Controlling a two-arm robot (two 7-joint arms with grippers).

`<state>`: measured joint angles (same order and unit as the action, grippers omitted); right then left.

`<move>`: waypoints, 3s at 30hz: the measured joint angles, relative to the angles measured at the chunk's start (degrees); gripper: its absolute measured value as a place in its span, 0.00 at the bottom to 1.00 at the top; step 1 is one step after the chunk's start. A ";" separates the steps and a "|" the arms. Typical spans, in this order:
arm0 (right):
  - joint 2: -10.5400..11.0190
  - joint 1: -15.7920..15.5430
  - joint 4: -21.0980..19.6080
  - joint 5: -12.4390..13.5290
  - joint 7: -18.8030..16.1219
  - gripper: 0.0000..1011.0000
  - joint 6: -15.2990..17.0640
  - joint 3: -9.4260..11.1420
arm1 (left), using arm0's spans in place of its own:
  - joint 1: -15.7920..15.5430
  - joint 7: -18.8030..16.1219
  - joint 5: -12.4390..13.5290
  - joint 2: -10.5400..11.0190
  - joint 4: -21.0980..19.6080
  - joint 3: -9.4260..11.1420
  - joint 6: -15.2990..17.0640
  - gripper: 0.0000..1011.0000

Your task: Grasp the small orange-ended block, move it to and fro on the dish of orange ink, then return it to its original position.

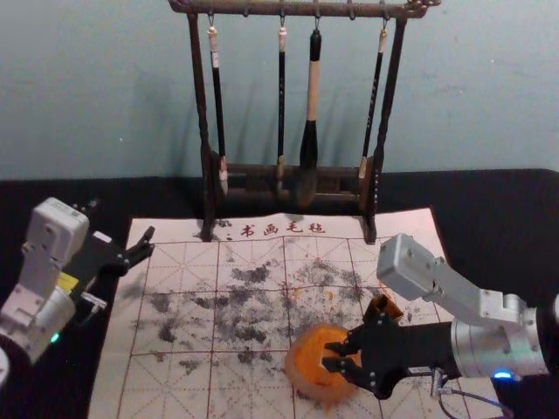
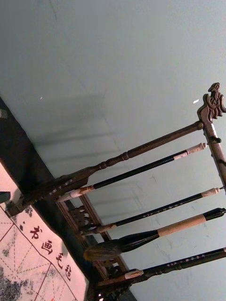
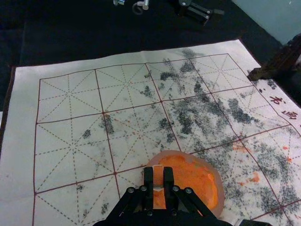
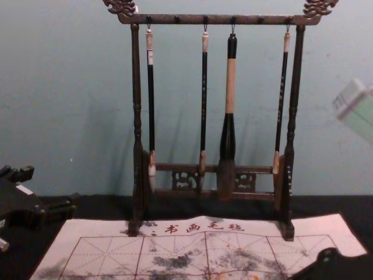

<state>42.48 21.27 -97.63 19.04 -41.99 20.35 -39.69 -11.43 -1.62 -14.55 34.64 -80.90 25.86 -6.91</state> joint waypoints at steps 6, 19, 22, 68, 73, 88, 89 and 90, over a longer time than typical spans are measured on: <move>-0.62 0.75 0.80 -0.21 0.02 0.09 -0.26 -0.37 | 0.00 0.00 0.00 0.00 0.00 0.00 0.00 0.99; -2.16 2.65 3.47 -0.75 0.29 0.09 -0.36 -0.96 | 0.00 0.00 0.00 0.00 0.00 0.00 0.00 0.99; -2.41 2.97 4.05 -0.89 0.43 0.09 -0.35 -0.98 | 0.00 0.00 0.00 0.00 0.00 0.00 0.00 0.99; 1.02 0.06 1.25 1.22 1.29 0.09 0.38 1.98 | 0.00 0.00 0.00 0.00 0.00 0.00 0.00 0.99; 1.10 0.07 0.88 1.23 0.68 0.09 0.11 1.27 | 0.00 0.00 0.00 0.00 0.00 0.00 0.00 0.99; 0.34 1.25 1.44 0.60 -0.11 0.09 -0.04 -0.31 | 0.00 0.00 0.00 0.00 0.00 0.00 0.00 0.99; 0.20 1.35 1.63 0.53 -0.12 0.09 -0.04 -0.43 | 0.00 0.00 0.00 0.00 0.00 0.00 0.00 0.99; 0.12 1.41 1.74 0.48 -0.11 0.09 -0.04 -0.49 | 0.00 0.00 0.00 0.00 0.00 0.00 0.00 0.99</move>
<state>42.60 22.68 -95.89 19.52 -42.10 20.30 -40.18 -11.43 -1.62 -14.55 34.65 -80.90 25.86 -6.91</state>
